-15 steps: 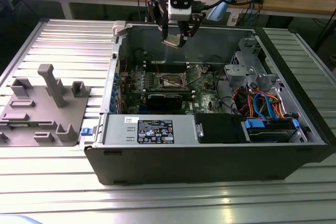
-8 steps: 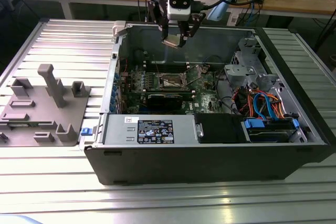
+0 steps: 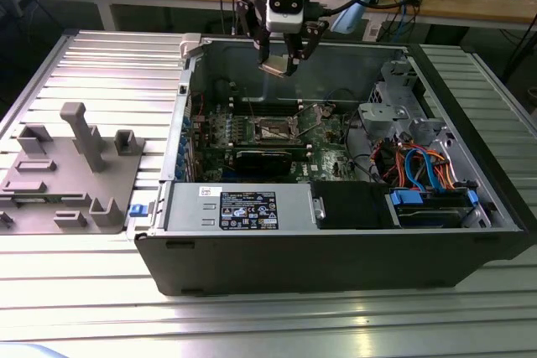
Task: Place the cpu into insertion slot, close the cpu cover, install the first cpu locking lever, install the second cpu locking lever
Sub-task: 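Place the cpu into insertion slot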
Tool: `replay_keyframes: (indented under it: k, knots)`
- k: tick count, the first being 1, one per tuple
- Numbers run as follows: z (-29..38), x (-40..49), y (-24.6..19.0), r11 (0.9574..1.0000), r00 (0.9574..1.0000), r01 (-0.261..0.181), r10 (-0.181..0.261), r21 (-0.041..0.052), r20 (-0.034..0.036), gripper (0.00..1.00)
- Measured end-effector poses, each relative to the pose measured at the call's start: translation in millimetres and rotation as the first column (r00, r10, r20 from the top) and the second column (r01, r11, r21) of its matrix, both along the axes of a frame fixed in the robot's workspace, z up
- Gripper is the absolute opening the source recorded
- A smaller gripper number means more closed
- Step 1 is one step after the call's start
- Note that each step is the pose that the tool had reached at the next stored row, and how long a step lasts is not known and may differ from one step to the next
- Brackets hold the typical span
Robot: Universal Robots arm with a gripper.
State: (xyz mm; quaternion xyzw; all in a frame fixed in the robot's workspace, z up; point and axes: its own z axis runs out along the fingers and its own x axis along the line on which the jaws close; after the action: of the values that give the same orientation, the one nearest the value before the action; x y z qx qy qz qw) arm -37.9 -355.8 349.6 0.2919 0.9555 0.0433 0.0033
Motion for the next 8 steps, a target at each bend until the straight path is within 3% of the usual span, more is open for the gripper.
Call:
replay_keyframes:
  k: [8]
  knots:
    - [0.0,0.0,0.0,0.9998,0.9998,0.021,-0.021,0.0000,0.0000,0.55]
